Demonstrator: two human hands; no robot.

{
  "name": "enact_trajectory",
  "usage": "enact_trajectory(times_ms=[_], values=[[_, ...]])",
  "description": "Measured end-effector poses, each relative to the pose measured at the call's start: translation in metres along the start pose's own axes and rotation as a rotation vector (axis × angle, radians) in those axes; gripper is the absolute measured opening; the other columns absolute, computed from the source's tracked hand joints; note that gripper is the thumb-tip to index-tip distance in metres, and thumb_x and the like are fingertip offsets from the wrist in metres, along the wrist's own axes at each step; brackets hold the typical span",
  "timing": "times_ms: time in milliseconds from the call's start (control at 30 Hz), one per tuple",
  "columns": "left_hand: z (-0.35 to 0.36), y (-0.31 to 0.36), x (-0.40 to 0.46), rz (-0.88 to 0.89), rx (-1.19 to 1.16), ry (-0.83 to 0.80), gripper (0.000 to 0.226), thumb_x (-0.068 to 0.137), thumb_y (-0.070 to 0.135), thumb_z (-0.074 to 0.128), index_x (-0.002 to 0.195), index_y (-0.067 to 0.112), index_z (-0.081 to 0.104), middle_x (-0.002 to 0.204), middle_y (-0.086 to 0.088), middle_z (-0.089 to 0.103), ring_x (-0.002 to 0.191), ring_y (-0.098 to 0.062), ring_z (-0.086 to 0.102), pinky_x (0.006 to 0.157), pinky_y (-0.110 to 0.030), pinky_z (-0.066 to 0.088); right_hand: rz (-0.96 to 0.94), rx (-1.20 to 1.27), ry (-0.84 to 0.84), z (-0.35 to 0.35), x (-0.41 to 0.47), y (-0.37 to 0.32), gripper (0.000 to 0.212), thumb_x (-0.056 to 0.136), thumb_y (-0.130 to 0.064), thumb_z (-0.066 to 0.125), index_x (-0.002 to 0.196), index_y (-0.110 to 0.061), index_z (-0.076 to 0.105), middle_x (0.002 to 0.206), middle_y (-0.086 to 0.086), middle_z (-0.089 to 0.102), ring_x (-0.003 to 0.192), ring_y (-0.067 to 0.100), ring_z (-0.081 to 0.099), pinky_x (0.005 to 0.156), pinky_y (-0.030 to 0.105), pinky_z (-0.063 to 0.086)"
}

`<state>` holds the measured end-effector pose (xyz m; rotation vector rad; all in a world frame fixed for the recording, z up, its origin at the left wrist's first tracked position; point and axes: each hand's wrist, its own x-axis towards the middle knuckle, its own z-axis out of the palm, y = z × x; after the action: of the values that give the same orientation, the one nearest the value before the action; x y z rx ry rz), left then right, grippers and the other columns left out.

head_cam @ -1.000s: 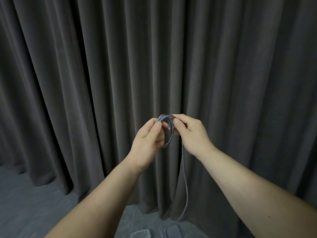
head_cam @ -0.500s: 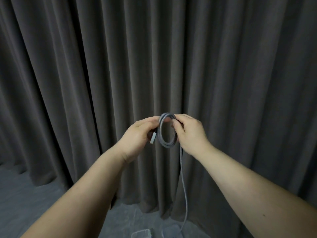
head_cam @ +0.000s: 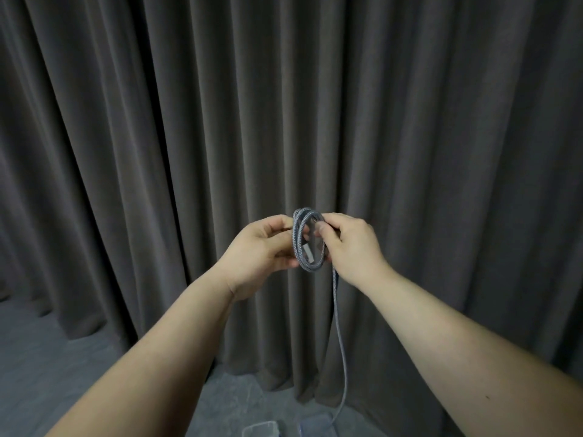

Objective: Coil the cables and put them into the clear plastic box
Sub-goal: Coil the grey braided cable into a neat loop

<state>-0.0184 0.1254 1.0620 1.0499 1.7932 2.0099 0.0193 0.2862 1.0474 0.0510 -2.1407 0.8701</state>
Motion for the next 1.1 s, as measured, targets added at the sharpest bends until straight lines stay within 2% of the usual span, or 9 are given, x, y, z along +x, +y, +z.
enact_trajectory(times_ms=[133, 267, 367, 500, 667, 833, 900, 967, 1100], values=[[0.003, -0.002, -0.001, 0.001, -0.041, -0.038, 0.015, 0.087, 0.019, 0.051, 0.086, 0.012, 0.065, 0.08, -0.001, 0.066, 0.069, -0.011, 0.054, 0.059, -0.023, 0.037, 0.007, 0.024, 0.002, 0.004, 0.0, 0.003, 0.018, 0.093, -0.015, 0.056, 0.098, -0.017, 0.073, 0.085, -0.002, 0.071, 0.081, 0.018, 0.066, 0.074, 0.03, 0.051], [0.005, -0.01, -0.004, 0.134, 0.156, -0.037, 0.011, 0.1, 0.016, 0.05, 0.096, 0.012, 0.059, 0.079, 0.011, 0.067, 0.076, -0.002, 0.062, 0.072, -0.017, 0.045, 0.13, 0.213, -0.027, 0.005, -0.001, 0.002, 0.019, 0.094, -0.017, 0.056, 0.094, -0.022, 0.074, 0.073, -0.006, 0.069, 0.067, 0.019, 0.066, 0.065, 0.041, 0.058], [0.008, -0.014, -0.007, 0.211, 0.147, 0.003, 0.014, 0.097, 0.02, 0.048, 0.092, 0.011, 0.056, 0.08, 0.001, 0.063, 0.082, -0.015, 0.062, 0.081, -0.03, 0.048, 0.21, 0.451, -0.105, 0.002, 0.0, -0.002, 0.019, 0.095, -0.014, 0.055, 0.092, -0.014, 0.073, 0.071, 0.003, 0.068, 0.064, 0.02, 0.063, 0.065, 0.041, 0.057], [0.017, -0.016, -0.008, 0.253, -0.014, -0.017, 0.017, 0.095, 0.02, 0.046, 0.096, 0.004, 0.051, 0.065, 0.0, 0.051, 0.062, -0.016, 0.05, 0.076, -0.044, 0.042, 0.237, 0.597, -0.17, 0.0, -0.001, -0.003, 0.019, 0.096, -0.013, 0.053, 0.094, -0.012, 0.072, 0.071, 0.012, 0.067, 0.062, 0.028, 0.061, 0.061, 0.04, 0.051], [0.016, -0.019, -0.007, 0.221, -0.027, -0.035, 0.023, 0.094, 0.022, 0.043, 0.1, 0.001, 0.051, 0.057, 0.005, 0.041, 0.05, -0.01, 0.035, 0.072, -0.043, 0.037, 0.216, 0.604, -0.204, -0.003, -0.005, -0.003, 0.024, 0.097, -0.009, 0.051, 0.091, -0.021, 0.071, 0.075, 0.003, 0.069, 0.063, 0.018, 0.063, 0.058, 0.029, 0.052], [0.009, -0.025, -0.006, 0.195, 0.074, 0.022, 0.025, 0.095, 0.023, 0.041, 0.102, 0.004, 0.056, 0.055, 0.014, 0.037, 0.051, -0.004, 0.03, 0.054, -0.018, 0.032, 0.197, 0.494, -0.245, -0.01, 0.003, -0.002, 0.027, 0.098, -0.009, 0.049, 0.102, -0.028, 0.067, 0.084, 0.004, 0.069, 0.075, 0.014, 0.065, 0.068, 0.027, 0.053], [0.01, -0.024, -0.007, 0.188, 0.073, 0.053, 0.023, 0.103, 0.018, 0.038, 0.1, 0.002, 0.055, 0.055, 0.012, 0.035, 0.051, -0.005, 0.029, 0.054, -0.018, 0.031, 0.183, 0.478, -0.219, -0.009, 0.005, -0.004, 0.026, 0.097, -0.008, 0.05, 0.104, -0.027, 0.067, 0.081, 0.005, 0.068, 0.074, 0.015, 0.065, 0.07, 0.03, 0.055], [0.011, -0.021, -0.007, 0.175, 0.056, 0.083, 0.031, 0.104, 0.024, 0.035, 0.093, 0.004, 0.056, 0.055, 0.008, 0.032, 0.051, -0.007, 0.027, 0.055, -0.019, 0.031, 0.194, 0.546, -0.128, -0.006, 0.005, -0.006, 0.024, 0.094, -0.005, 0.055, 0.102, -0.023, 0.068, 0.078, 0.007, 0.068, 0.068, 0.014, 0.064, 0.068, 0.031, 0.056], [0.01, -0.017, -0.006, 0.138, -0.04, 0.001, 0.03, 0.091, 0.032, 0.038, 0.085, 0.006, 0.051, 0.058, 0.0, 0.027, 0.05, -0.011, 0.022, 0.057, -0.025, 0.024, 0.212, 0.613, -0.008, -0.003, 0.005, -0.009, 0.022, 0.09, -0.008, 0.062, 0.086, -0.026, 0.073, 0.068, -0.002, 0.07, 0.056, 0.011, 0.061, 0.054, 0.021, 0.049]])
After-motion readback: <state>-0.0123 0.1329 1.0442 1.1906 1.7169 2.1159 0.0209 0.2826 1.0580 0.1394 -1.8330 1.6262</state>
